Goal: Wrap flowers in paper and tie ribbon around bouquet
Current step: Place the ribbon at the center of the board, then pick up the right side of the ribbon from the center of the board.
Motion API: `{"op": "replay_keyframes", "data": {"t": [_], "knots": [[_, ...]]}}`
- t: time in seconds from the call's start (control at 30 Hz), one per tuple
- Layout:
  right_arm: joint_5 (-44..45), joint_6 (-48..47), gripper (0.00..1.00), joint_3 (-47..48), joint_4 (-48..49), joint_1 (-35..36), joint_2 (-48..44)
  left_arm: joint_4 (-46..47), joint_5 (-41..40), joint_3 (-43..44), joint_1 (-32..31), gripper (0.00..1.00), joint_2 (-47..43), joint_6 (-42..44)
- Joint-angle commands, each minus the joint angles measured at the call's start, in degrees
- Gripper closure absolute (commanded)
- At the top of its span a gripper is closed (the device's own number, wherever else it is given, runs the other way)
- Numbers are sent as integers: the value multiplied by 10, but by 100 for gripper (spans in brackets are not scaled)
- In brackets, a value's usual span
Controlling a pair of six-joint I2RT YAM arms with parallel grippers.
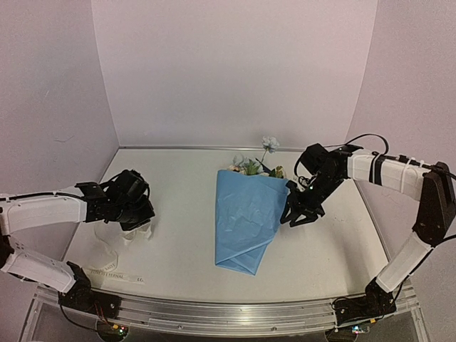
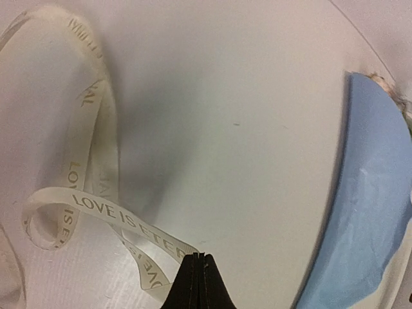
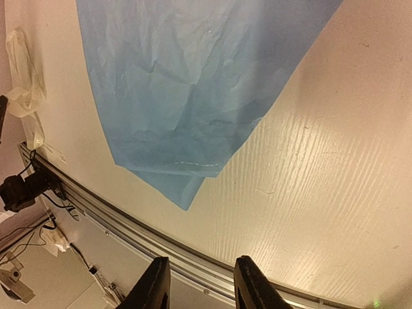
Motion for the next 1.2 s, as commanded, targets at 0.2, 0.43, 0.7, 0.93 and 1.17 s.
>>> {"op": "replay_keyframes", "data": {"t": [0.2,0.43,0.7,0.93,1.17], "knots": [[89,14,63,-46,38,25,-84,121,20,261,-213,100,124,187],[240,26,57,-103,-1,13,-204,247,130,412,-281,100,245,313],[271,14,51,-137,-37,13,-270,235,241,466,-250,68,354,309],[210,-12,48,-141,-17,43,-241,219,139,305,-195,23,219,239],[183,-58,46,-105,6,108,-160,47,27,105,-93,23,55,37]]}}
